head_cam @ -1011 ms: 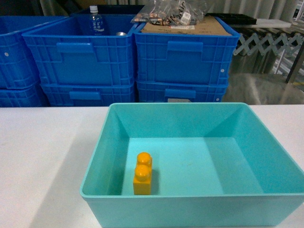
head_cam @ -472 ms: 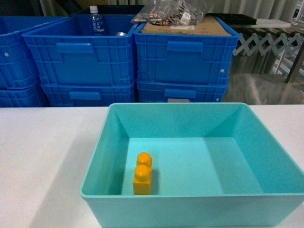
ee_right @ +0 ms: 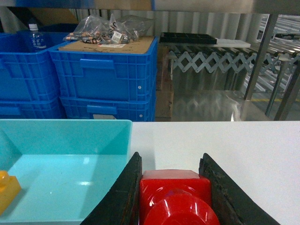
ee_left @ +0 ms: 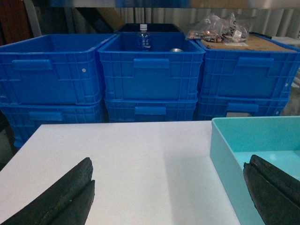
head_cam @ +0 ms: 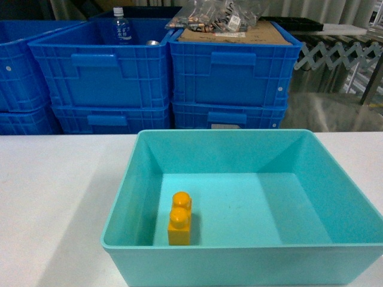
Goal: Pick red block from blue box to shelf
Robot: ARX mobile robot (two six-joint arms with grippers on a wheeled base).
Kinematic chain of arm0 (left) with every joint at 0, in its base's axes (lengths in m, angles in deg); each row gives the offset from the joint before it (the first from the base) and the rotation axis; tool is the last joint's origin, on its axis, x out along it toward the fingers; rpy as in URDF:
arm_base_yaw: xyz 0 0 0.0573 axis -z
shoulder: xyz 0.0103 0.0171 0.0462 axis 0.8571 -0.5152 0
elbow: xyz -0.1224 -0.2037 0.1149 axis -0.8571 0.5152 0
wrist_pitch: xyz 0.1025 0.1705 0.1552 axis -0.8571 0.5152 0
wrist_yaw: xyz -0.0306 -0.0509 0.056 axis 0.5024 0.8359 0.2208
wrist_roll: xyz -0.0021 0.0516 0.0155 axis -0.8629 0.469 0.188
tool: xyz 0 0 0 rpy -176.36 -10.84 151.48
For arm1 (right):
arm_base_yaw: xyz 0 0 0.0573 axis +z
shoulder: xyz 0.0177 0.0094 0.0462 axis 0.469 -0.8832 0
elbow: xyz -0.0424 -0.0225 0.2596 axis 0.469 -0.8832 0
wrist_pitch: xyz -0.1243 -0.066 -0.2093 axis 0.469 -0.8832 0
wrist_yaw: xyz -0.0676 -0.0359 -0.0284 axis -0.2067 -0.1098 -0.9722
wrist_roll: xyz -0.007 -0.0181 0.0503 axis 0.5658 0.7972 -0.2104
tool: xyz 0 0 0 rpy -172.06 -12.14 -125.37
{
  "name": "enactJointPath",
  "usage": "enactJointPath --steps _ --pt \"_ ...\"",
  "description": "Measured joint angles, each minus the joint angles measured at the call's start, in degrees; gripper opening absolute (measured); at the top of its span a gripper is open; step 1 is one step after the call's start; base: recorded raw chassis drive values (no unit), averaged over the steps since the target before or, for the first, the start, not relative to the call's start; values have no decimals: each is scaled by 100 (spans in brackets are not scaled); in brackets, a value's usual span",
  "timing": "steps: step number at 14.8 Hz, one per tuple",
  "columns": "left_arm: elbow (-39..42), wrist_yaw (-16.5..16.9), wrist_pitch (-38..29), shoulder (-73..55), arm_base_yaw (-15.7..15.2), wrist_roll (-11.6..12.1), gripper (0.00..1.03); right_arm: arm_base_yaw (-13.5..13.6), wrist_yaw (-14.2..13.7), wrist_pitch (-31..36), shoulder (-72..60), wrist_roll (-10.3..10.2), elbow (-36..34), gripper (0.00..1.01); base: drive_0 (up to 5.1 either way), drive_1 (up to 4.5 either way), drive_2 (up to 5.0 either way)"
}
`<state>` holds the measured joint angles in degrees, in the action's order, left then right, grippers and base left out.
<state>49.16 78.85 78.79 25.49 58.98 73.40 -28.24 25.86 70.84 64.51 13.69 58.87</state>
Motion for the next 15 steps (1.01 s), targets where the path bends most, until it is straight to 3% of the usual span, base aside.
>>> enactJointPath --steps 5,7,15 --pt "0 0 0 0 0 -2 98 0 0 -514 516 0 0 29 0 0 0" --pt "0 -9 2 0 0 -2 98 0 17 -1550 1381 4 4 29 0 0 0" --pt "-2 -4 2 0 -7 0 98 26 20 -1526 1475 7 2 29 -100 -100 -100"
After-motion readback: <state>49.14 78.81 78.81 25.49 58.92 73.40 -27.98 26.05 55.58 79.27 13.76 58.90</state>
